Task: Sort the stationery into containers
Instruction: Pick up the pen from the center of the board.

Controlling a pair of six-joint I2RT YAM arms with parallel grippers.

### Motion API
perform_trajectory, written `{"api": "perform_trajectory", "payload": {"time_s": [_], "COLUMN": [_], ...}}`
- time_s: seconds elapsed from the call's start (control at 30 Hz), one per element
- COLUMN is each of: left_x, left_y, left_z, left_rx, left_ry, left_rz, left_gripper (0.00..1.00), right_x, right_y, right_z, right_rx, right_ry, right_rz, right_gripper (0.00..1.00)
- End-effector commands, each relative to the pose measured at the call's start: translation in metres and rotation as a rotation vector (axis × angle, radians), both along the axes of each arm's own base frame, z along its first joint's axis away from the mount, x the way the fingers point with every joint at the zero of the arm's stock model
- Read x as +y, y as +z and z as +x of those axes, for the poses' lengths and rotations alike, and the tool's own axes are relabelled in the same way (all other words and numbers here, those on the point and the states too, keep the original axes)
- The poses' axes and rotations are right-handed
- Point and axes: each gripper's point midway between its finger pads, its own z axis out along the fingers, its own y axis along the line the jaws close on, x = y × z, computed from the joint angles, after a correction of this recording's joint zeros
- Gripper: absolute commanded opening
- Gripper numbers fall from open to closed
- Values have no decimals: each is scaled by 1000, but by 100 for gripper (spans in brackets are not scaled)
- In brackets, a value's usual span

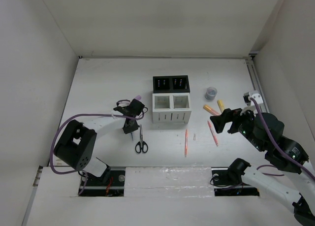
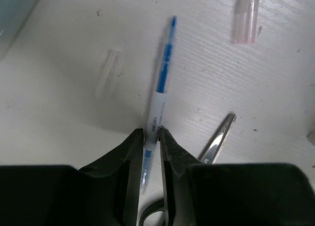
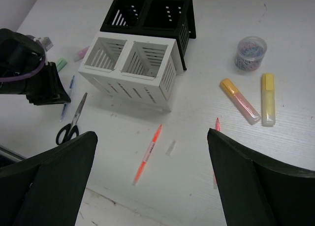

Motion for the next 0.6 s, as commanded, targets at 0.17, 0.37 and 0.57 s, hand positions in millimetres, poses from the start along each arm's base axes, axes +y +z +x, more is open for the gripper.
{"api": "perform_trajectory", "payload": {"time_s": [0.17,0.37,0.57], "left_x": [1,-3,-11], "left_y": [-20,-27,-19], "left_z": [-13,-16,-15], "left_rx": [80,102,92], "left_ry": [-24,-42,-82], "left_rz": [10,-8,31], "left_gripper": [5,0,0], "right_x": [3,5,3], "right_y": [14,12,13], "right_z": [2,0,-1], "right_rx": [-39,-27,-34], "right_ry": [3,9,9], "right_rz": [50,54,60], "right_gripper": [100,100,100]}}
